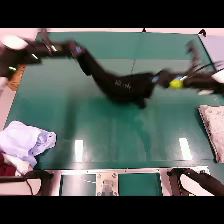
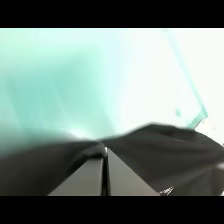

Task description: Fold the shirts.

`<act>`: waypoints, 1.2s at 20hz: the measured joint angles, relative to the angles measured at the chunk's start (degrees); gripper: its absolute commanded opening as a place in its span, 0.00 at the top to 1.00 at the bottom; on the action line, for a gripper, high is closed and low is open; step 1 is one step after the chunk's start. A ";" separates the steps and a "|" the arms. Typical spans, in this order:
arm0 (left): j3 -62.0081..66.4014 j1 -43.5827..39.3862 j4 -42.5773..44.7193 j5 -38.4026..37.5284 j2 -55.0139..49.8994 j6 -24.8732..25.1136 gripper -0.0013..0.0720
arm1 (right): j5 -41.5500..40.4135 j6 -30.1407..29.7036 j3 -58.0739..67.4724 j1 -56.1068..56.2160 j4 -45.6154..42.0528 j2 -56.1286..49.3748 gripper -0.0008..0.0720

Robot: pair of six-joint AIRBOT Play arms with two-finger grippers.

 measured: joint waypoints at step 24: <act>-14.51 0.48 27.82 -4.09 8.94 -13.44 0.95 | -10.14 -3.87 -8.92 9.09 -0.31 -1.64 0.95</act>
